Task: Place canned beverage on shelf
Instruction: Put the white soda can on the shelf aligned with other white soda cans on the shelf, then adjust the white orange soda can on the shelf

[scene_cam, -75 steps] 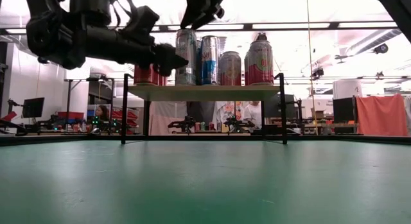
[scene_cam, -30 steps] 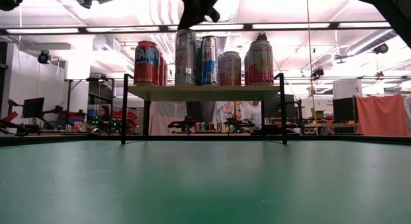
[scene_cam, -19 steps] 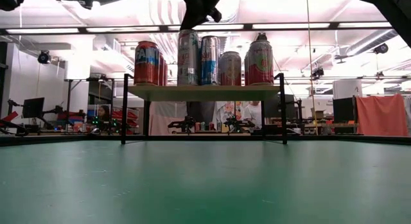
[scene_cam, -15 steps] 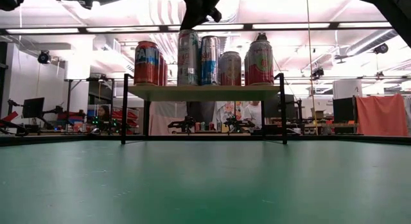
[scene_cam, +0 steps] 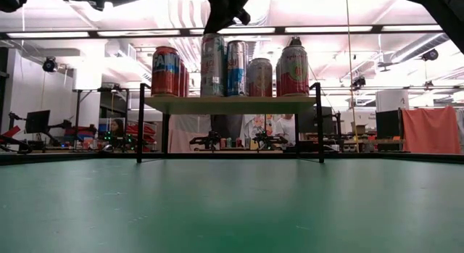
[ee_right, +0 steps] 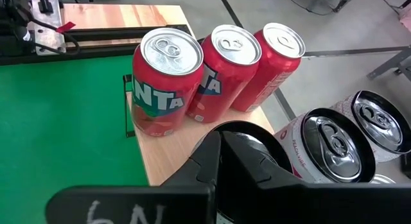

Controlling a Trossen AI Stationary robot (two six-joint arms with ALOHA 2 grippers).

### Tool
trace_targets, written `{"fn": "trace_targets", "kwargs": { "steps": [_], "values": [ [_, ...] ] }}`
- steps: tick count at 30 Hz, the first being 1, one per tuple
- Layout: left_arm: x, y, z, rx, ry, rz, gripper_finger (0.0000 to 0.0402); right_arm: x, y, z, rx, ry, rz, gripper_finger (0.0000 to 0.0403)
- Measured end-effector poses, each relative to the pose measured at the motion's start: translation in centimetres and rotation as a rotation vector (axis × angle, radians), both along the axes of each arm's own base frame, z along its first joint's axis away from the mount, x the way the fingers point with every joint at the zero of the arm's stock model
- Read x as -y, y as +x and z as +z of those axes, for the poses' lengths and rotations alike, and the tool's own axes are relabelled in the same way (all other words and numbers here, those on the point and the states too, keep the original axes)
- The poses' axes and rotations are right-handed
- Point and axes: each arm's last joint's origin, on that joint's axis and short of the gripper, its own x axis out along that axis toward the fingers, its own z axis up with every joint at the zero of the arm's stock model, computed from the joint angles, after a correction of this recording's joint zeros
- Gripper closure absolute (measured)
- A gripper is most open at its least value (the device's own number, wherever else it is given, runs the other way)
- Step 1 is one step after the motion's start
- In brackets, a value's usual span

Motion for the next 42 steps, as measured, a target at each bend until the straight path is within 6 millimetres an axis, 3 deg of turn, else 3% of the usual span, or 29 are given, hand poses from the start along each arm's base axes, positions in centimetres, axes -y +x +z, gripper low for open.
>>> {"fn": "trace_targets", "kwargs": {
  "steps": [19,31,36,42],
  "values": [
    [-0.1,0.0,-0.1,-0.006,-0.004,0.024,0.0389,0.0,0.0,0.0,0.006,0.012,-0.009,0.0394],
    [-0.2,-0.3,-0.1,-0.019,-0.001,0.045,0.0389,-0.3,-0.6,2.4,0.08,-0.015,-0.02,0.0394],
    [-0.2,-0.4,-0.1,-0.024,0.001,0.045,0.0389,0.9,-0.7,3.4,0.15,-0.057,-0.062,0.0394],
    [-0.2,-0.5,-0.1,-0.021,0.001,0.045,0.0389,3.8,-1.2,3.9,0.214,-0.076,-0.12,0.0394]
  ]
}}
